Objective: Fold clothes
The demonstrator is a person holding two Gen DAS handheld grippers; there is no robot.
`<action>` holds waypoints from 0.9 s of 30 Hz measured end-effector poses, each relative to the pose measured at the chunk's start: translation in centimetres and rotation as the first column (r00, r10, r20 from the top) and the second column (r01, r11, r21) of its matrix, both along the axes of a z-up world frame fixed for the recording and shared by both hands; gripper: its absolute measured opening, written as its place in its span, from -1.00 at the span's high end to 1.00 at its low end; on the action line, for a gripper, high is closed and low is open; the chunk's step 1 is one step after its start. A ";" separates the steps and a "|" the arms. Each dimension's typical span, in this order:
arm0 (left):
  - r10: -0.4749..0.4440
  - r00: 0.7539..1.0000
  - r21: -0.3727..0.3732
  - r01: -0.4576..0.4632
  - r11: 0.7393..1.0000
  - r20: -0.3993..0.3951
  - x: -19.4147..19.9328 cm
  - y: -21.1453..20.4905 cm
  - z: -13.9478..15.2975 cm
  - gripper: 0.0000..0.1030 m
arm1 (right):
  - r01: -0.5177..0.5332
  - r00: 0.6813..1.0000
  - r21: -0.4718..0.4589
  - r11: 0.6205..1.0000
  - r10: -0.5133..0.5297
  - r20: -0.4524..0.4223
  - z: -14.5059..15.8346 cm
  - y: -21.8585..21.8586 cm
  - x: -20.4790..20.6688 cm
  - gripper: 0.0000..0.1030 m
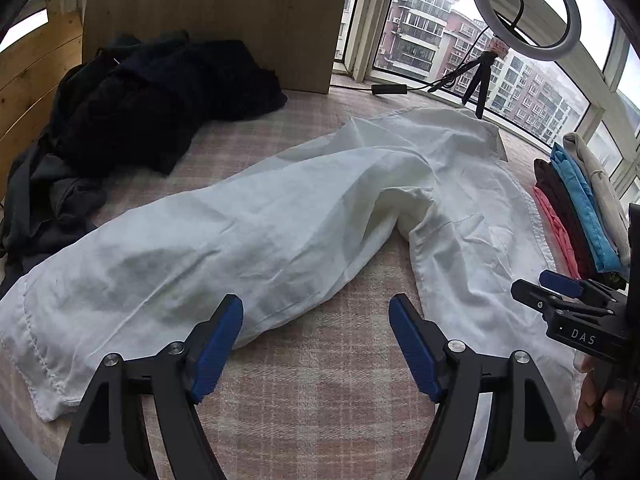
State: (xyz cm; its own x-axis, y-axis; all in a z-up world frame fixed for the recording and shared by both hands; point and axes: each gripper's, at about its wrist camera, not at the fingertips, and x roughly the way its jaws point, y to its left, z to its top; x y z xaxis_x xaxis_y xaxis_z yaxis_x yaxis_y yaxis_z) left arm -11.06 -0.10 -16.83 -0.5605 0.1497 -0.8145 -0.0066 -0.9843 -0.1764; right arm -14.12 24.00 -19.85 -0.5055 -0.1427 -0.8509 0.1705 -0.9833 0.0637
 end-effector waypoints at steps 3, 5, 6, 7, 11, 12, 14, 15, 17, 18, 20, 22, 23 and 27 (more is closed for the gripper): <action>0.045 0.999 -0.019 -0.045 0.999 -0.006 2.5 -3.0 0.7 -0.43 | -0.029 1.000 -0.023 0.999 0.029 0.005 1.2 0.6 1.6 -0.32; 0.119 0.993 -0.040 -0.120 0.992 -0.011 4.7 -6.5 1.3 -0.43 | -0.034 0.999 -0.045 0.998 0.034 -0.003 1.9 1.1 2.9 -0.32; 0.169 0.986 -0.046 -0.169 0.984 -0.008 5.9 -8.6 1.6 -0.43 | -0.045 0.999 -0.063 0.997 0.046 0.006 2.1 1.1 3.4 -0.32; 0.226 0.974 -0.048 -0.226 0.973 0.003 6.9 -11.0 1.6 -0.43 | -0.054 0.998 -0.073 0.996 0.056 0.020 2.1 0.9 3.9 -0.32; 0.384 0.919 -0.003 -0.386 0.923 0.091 10.0 -20.2 0.6 -0.43 | -0.115 0.991 -0.121 0.986 0.123 0.061 2.0 -1.7 5.2 -0.32; 0.399 0.909 0.011 -0.403 0.915 0.117 10.2 -21.9 0.2 -0.42 | -0.142 0.987 -0.125 0.982 0.151 0.063 2.2 -3.0 5.3 -0.32; 0.363 0.921 0.080 -0.376 0.923 0.138 9.8 -24.1 -0.2 -0.43 | -0.201 0.977 -0.105 0.974 0.208 0.055 2.9 -6.1 4.9 -0.32; 0.345 0.928 0.096 -0.359 0.928 0.140 9.4 -24.7 -0.4 -0.43 | -0.231 0.971 -0.098 0.968 0.236 0.042 3.4 -7.8 4.8 -0.32; 0.324 0.936 0.078 -0.336 0.938 0.138 8.4 -25.3 -0.7 -0.43 | -0.310 0.950 -0.102 0.945 0.313 0.012 4.6 -11.8 4.6 -0.32; 0.312 0.940 0.070 -0.323 0.944 0.136 7.7 -25.3 -0.7 -0.43 | -0.345 0.938 -0.112 0.932 0.348 0.004 5.1 -13.7 4.5 -0.32; 0.268 0.955 0.059 -0.277 0.959 0.128 6.6 -25.2 -0.9 -0.43 | -0.418 0.907 -0.135 0.898 0.421 -0.006 5.7 -17.9 4.3 -0.30; 0.229 0.968 0.017 -0.232 0.973 0.105 5.9 -24.9 -0.5 -0.43 | -0.486 0.872 -0.154 0.860 0.490 -0.015 6.1 -22.3 4.1 -0.17; 0.203 0.976 0.005 -0.204 0.979 0.084 5.9 -24.8 -0.1 -0.43 | -0.516 0.854 -0.157 0.842 0.520 -0.019 5.9 -24.5 3.8 -0.05; 0.077 0.996 -0.017 -0.076 0.997 0.048 5.2 -25.4 0.8 -0.43 | -0.556 0.825 -0.133 0.821 0.565 0.037 3.2 -31.4 2.2 0.50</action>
